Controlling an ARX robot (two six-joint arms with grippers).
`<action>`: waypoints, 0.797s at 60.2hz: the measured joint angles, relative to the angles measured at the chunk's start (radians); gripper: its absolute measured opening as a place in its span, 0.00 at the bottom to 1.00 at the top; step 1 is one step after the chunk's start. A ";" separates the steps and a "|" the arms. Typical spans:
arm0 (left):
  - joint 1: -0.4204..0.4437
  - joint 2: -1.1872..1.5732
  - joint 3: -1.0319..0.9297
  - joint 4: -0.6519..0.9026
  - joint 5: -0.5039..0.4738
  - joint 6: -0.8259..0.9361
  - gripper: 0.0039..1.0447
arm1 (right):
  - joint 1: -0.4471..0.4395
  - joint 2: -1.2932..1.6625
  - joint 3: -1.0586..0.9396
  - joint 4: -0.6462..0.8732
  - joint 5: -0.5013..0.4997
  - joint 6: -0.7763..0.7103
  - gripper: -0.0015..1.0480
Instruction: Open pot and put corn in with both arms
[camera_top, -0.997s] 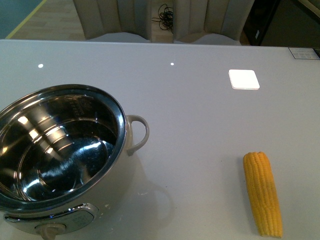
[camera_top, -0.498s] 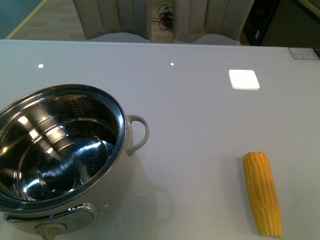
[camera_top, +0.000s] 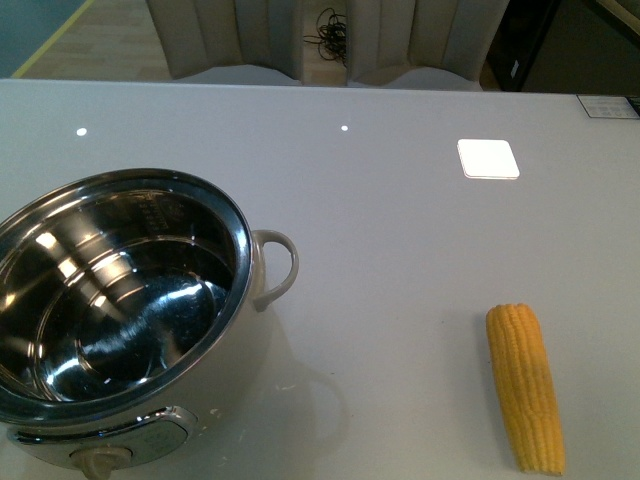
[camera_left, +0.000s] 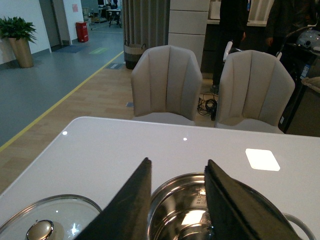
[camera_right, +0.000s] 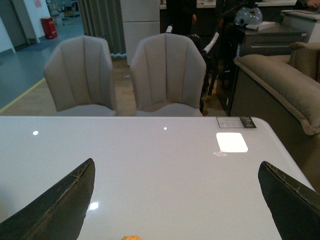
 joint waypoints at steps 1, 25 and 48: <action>0.000 0.000 0.000 0.000 0.000 0.000 0.41 | 0.000 0.000 0.000 0.000 0.000 0.000 0.91; 0.000 0.000 0.000 0.000 0.000 0.002 0.93 | 0.000 0.000 0.000 0.000 0.000 0.000 0.91; 0.000 -0.001 0.000 -0.001 0.000 0.003 0.93 | 0.053 0.328 0.135 -0.379 0.150 0.065 0.91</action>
